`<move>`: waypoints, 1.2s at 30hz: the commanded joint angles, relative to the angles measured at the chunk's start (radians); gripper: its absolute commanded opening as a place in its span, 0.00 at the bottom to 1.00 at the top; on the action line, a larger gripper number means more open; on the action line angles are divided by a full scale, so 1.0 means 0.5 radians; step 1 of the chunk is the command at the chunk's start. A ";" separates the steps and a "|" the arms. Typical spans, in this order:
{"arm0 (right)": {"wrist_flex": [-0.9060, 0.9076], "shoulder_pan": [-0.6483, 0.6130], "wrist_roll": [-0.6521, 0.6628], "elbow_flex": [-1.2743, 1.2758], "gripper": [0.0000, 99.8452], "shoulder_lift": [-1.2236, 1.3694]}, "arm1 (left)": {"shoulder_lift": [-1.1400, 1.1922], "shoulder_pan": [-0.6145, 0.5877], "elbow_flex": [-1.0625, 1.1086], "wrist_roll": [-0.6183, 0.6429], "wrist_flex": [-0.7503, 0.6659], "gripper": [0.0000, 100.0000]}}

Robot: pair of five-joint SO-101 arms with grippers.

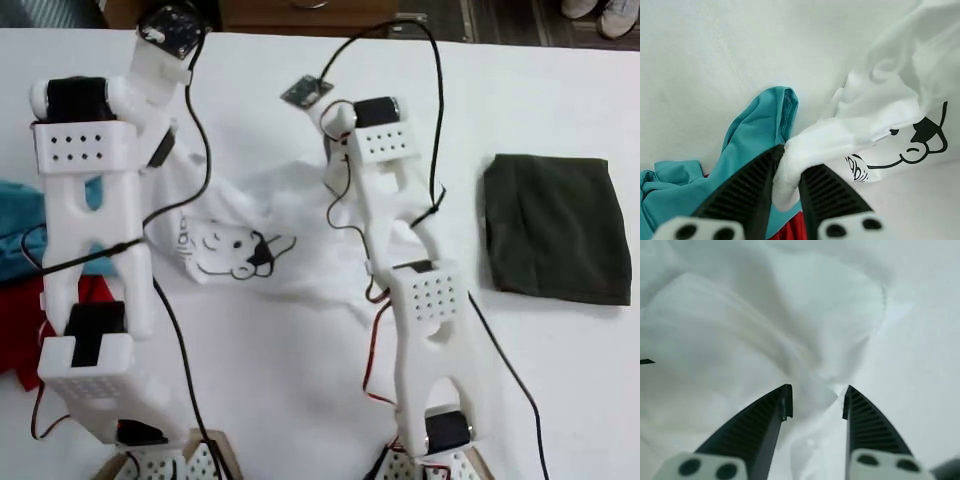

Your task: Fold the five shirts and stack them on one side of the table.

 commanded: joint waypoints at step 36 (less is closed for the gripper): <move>0.011 -0.002 0.009 -0.077 0.13 0.023 | -0.080 -0.015 0.002 -0.006 0.015 0.02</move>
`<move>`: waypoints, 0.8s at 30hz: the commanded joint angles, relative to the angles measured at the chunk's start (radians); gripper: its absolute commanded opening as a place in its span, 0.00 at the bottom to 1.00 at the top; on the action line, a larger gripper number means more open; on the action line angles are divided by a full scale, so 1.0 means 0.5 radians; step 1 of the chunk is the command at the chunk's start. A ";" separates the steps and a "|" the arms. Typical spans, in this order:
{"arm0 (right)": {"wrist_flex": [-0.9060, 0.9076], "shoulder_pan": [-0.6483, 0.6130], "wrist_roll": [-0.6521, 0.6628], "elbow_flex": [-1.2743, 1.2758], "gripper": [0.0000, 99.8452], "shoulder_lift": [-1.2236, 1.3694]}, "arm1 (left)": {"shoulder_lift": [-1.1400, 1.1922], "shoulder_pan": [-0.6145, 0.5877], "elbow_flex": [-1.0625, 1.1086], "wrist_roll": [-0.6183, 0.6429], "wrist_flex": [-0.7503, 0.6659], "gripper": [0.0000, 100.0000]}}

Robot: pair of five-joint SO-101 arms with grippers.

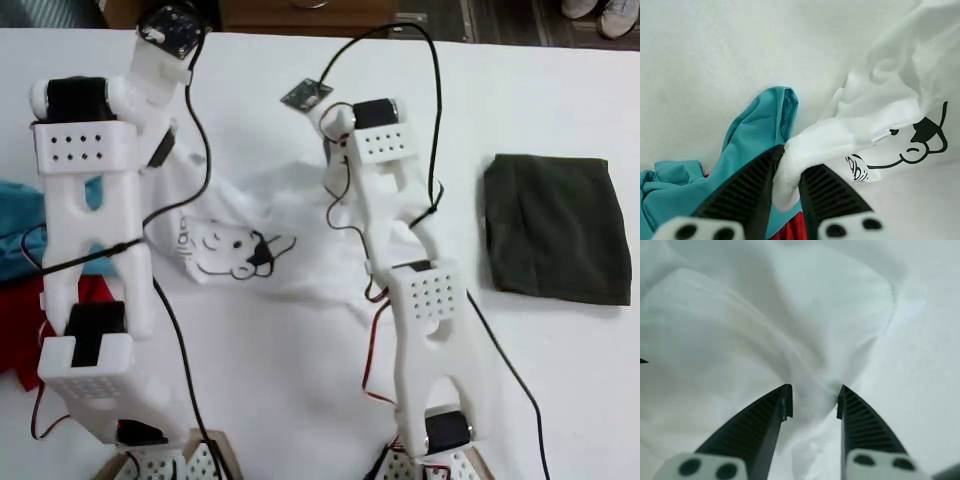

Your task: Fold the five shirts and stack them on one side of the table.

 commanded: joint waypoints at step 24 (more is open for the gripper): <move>0.011 -0.002 0.015 -0.129 0.09 -0.238 | -0.080 -0.015 0.002 -0.006 0.012 0.02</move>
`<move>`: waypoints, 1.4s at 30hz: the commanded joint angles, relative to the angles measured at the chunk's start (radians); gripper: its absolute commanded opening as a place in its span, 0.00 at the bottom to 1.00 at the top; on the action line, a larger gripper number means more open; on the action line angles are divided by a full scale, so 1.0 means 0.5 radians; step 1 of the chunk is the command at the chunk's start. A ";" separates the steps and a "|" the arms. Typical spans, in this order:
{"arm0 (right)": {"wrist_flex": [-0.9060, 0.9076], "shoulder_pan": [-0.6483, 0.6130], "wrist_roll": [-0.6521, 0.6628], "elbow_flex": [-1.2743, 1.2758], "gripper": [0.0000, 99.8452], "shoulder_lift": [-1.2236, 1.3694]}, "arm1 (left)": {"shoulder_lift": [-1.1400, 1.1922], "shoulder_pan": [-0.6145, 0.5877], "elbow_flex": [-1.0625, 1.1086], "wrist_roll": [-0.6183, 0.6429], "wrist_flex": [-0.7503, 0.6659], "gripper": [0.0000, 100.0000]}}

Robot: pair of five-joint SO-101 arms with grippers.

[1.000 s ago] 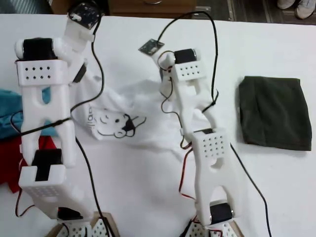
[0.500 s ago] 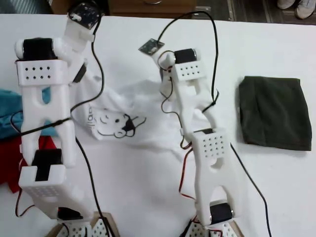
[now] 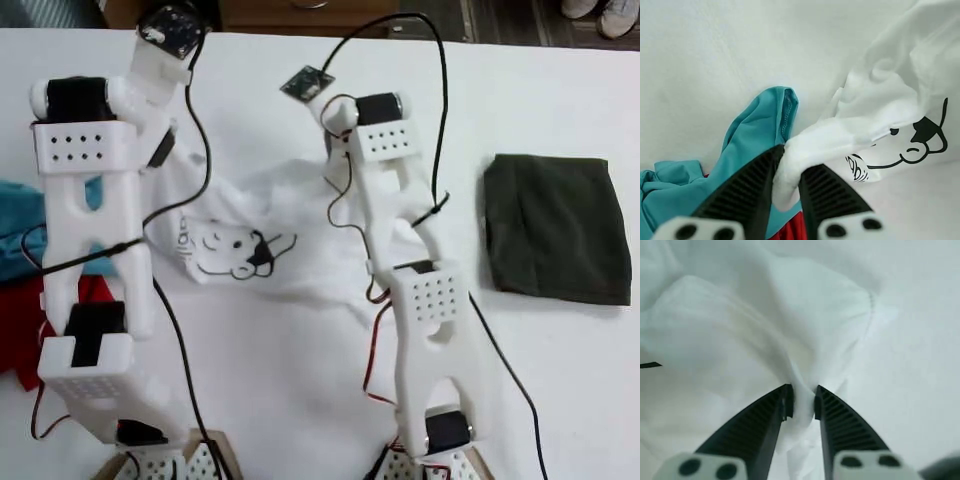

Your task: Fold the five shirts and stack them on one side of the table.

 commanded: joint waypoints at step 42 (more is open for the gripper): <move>0.051 0.606 0.218 -0.635 0.02 -2.288 | -1.224 0.436 -0.790 0.064 0.153 0.02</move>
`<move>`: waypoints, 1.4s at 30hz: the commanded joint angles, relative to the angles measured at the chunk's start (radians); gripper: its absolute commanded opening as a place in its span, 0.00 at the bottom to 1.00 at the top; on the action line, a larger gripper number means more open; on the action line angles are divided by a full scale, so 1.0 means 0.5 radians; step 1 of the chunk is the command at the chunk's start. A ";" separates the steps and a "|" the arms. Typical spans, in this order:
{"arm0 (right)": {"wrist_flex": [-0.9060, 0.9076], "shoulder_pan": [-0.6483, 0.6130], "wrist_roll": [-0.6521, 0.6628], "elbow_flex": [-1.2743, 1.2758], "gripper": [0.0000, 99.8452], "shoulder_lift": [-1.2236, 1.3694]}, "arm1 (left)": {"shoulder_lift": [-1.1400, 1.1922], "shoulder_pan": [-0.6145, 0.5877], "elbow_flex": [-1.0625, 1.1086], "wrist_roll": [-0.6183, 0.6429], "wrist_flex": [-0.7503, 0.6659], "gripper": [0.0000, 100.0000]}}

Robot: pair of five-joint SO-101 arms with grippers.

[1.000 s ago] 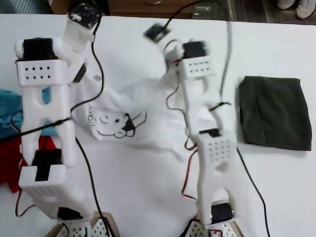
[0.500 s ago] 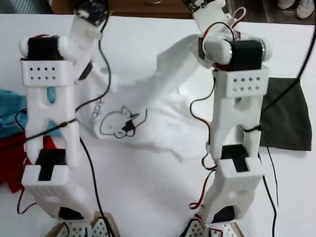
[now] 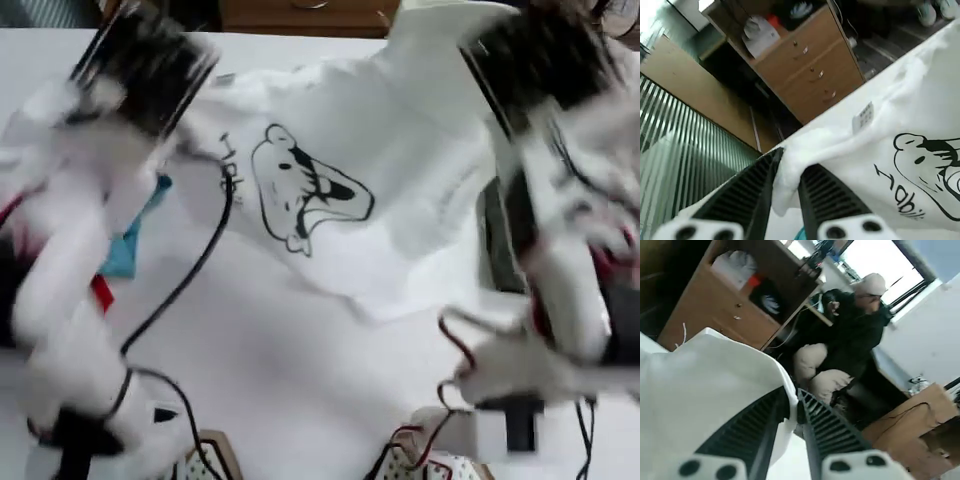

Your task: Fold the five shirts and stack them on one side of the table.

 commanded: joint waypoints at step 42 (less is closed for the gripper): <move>-0.520 0.038 0.012 -0.025 0.02 -0.729 | -1.623 -0.396 1.901 -0.028 -0.482 0.02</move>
